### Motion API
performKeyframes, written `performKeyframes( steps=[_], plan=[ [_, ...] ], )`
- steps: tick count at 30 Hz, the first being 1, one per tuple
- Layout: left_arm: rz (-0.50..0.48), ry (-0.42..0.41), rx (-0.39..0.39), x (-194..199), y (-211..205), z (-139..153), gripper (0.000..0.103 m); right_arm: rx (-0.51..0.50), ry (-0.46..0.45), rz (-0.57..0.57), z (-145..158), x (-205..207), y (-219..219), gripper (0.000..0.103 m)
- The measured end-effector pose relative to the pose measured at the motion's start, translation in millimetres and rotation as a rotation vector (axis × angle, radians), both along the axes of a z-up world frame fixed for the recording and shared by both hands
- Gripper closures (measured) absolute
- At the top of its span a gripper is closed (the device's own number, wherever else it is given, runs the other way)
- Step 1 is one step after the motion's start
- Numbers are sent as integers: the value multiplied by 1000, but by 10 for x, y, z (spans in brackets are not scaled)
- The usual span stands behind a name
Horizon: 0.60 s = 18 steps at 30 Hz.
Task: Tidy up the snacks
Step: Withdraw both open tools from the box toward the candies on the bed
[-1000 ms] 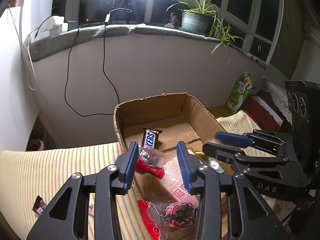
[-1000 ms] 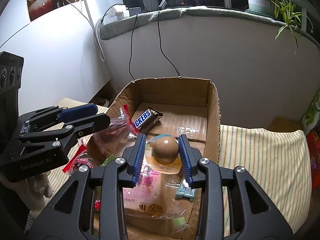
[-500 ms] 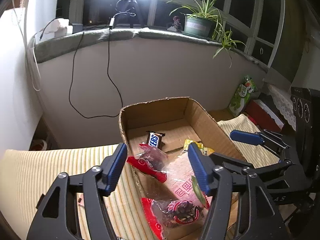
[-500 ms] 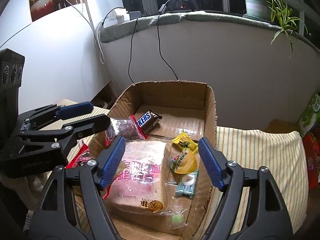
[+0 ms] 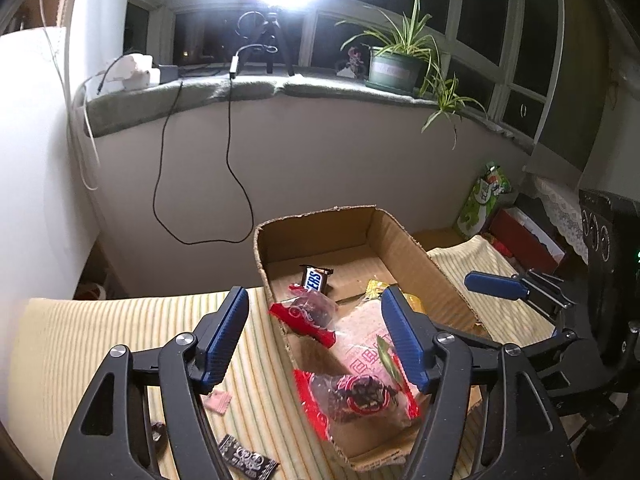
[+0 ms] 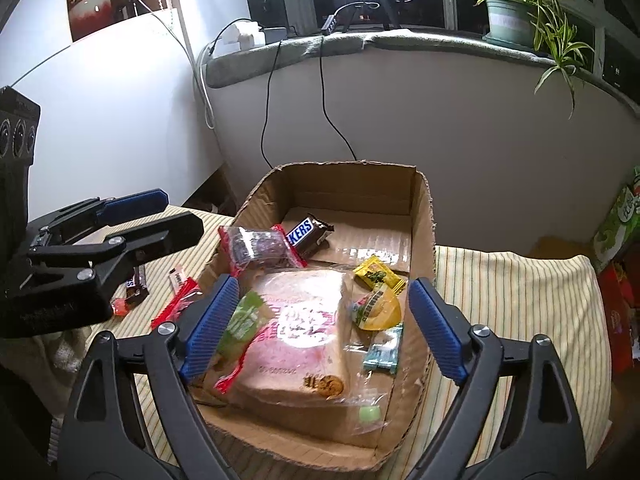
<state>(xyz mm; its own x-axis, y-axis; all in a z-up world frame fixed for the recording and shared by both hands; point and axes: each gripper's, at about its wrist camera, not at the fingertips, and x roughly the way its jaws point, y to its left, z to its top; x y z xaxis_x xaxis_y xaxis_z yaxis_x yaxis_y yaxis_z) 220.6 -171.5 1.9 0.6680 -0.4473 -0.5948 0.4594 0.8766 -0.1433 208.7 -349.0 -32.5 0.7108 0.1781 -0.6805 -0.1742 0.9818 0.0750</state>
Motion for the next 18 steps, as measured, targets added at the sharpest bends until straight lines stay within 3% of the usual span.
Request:
performKeyframes(
  steps=[18],
  plan=[
    [49, -50, -19, -373, 423, 163, 34, -23, -10, 70, 114, -360, 449, 4]
  ],
)
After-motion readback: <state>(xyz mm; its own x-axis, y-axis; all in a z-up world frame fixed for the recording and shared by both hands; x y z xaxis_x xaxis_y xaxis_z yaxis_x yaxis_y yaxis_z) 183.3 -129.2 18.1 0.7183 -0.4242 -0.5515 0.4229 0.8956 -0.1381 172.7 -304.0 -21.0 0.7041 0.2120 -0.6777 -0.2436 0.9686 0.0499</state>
